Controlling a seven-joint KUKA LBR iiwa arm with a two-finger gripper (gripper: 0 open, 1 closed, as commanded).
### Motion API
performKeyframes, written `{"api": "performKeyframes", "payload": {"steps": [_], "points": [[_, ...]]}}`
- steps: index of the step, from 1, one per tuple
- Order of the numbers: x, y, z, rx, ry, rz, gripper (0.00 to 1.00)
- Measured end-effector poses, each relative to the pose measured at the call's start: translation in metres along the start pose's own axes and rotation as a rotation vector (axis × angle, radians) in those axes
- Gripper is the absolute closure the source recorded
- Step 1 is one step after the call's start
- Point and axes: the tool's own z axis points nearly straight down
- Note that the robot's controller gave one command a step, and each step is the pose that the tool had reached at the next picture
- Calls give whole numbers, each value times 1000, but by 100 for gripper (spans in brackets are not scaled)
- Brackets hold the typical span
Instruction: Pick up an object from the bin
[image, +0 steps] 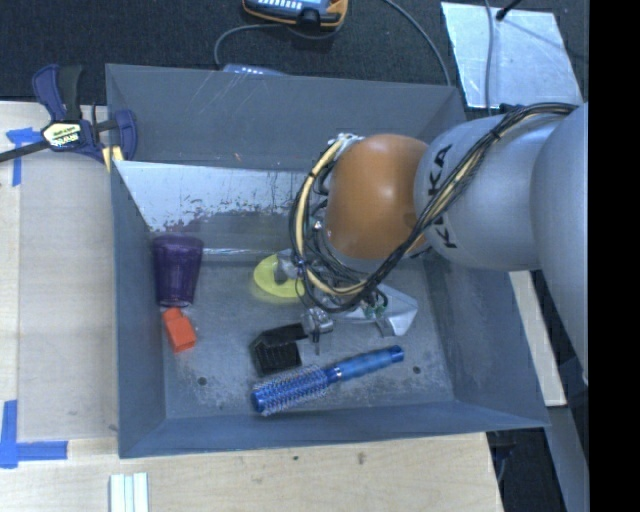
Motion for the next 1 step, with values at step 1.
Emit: {"api": "performKeyframes", "payload": {"steps": [1], "points": [[-11,20,25,1,-8,3,100]]}}
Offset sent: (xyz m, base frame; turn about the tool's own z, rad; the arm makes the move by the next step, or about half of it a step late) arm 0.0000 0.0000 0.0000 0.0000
